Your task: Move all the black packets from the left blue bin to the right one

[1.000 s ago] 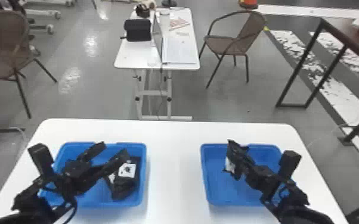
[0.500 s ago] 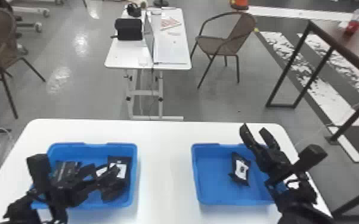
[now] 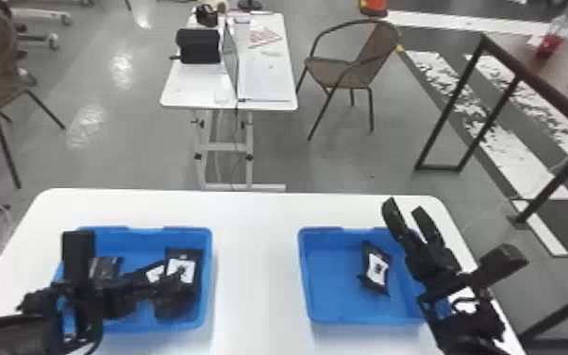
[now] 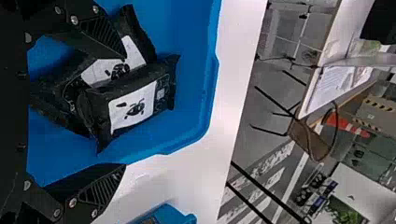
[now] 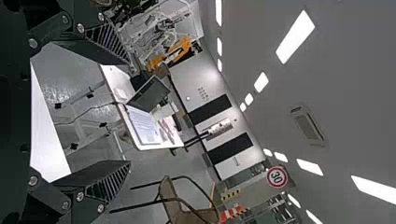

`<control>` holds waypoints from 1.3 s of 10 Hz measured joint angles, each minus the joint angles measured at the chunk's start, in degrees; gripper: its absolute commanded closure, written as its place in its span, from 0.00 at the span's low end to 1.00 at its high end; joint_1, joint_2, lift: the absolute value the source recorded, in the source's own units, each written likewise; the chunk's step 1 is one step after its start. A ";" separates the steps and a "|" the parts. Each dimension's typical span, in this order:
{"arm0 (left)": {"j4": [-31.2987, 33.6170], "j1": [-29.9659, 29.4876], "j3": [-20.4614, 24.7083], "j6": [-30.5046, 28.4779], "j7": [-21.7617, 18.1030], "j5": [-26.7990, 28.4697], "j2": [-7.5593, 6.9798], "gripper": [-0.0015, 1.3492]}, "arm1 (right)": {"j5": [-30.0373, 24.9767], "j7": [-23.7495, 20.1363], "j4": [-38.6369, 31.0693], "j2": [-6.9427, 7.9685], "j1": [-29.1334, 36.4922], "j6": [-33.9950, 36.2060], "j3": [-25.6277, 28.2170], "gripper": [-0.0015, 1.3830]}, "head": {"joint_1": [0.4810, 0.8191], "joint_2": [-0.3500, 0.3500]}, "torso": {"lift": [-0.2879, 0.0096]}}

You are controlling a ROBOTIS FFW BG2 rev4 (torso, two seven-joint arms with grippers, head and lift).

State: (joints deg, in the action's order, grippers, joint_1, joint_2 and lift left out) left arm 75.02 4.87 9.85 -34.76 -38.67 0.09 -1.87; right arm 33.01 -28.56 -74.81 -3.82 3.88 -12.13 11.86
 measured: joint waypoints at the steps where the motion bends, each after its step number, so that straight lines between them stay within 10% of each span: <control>1: -3.15 2.40 -1.35 -0.41 0.00 -0.67 -1.19 0.18 | 0.28 -0.06 -0.06 0.23 0.22 0.00 -0.04 0.21 | 0.63 0.31 | 0.97; 5: -13.86 8.37 -2.33 1.09 -1.52 -3.23 -2.08 0.26 | 1.38 -0.34 0.26 0.54 0.44 0.01 -0.17 0.21 | 0.63 0.30 | 0.97; 8: -18.11 10.18 -2.22 1.19 -1.49 -4.14 -2.29 0.46 | 2.09 -0.35 0.53 0.72 0.51 0.01 -0.18 0.21 | 0.63 0.30 | 0.97; 11: -21.75 11.35 -2.46 0.86 -1.52 -3.81 -3.01 0.90 | 2.79 -0.58 0.76 0.84 0.32 0.01 -0.17 0.21 | 0.63 0.31 | 0.97; 13: -21.94 11.31 -1.45 1.43 -1.77 -1.87 -2.84 0.89 | 3.40 -0.78 0.93 0.86 0.40 0.02 -0.17 0.21 | 0.63 0.31 | 0.97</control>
State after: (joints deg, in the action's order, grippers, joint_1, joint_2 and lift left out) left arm 53.09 16.18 8.40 -33.33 -40.44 -1.78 -4.71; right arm 36.42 -29.34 -73.87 -2.96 4.27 -12.11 11.69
